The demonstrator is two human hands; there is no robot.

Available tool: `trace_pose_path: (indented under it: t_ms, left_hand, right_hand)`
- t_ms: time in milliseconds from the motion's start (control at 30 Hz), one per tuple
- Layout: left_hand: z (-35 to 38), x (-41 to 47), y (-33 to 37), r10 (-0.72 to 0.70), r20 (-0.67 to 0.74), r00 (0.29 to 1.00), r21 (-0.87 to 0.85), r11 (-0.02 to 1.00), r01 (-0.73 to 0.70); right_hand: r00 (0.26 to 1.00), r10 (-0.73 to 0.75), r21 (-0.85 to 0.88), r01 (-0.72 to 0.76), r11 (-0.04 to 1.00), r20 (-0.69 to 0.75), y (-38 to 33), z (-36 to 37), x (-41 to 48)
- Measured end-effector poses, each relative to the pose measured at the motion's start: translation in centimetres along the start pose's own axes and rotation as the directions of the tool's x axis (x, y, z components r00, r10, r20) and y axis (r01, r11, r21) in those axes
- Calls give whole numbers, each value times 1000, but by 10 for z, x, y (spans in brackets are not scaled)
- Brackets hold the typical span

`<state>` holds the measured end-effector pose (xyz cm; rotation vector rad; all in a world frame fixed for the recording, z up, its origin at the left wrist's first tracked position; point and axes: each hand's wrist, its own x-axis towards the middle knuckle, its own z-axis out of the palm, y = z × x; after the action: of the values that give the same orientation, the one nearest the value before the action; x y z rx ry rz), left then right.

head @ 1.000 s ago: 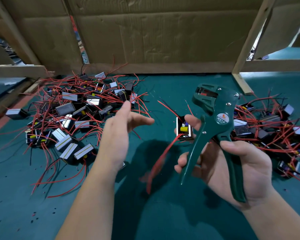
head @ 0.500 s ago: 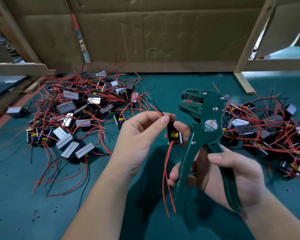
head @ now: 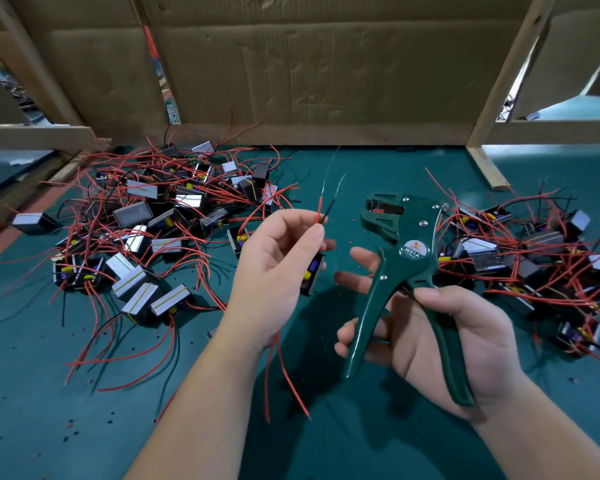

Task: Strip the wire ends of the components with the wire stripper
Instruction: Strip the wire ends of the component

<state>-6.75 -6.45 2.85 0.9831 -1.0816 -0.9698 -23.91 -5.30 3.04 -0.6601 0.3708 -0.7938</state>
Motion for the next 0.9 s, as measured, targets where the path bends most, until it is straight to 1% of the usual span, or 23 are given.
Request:
trace_pose_path:
  t_ms: [67,167,333,400,500,567,733,900]
  left_hand:
    - [0,0,1,-23,24,999,9,1000,23]
    - [0,-1,3,-13,-3,1000,74,997,13]
    - [-3,0,7,-8,-88,996,93,996,17]
    - [-4,1,8,17,-102,995,105,994,-6]
    - [-8,3,8,50,-89,995,135,990,-37]
    - [-11,3,8,66,-70,995,160,986,-54]
    - [-15,4,8,118,-24,993,227,968,-110]
    - [-21,3,5,173,35,984,353,919,-175]
  right_hand:
    - [1000,5,24,-5,1000,-2,0,-1,0]
    - [998,41,28,-42,999,42,-3,-2,-1]
    - [973,182,-28,-180,983,139,-5,1,-3]
    - [965,203,-57,-196,979,165,-4,2,-4]
    - [961,208,-101,-192,976,181,-4,3,-5]
    - [966,202,-127,-183,975,161,-4,3,-6]
    - [981,185,-172,-173,970,55,-3,2,-6]
    - [987,161,-229,-155,961,7,-2,3,-5]
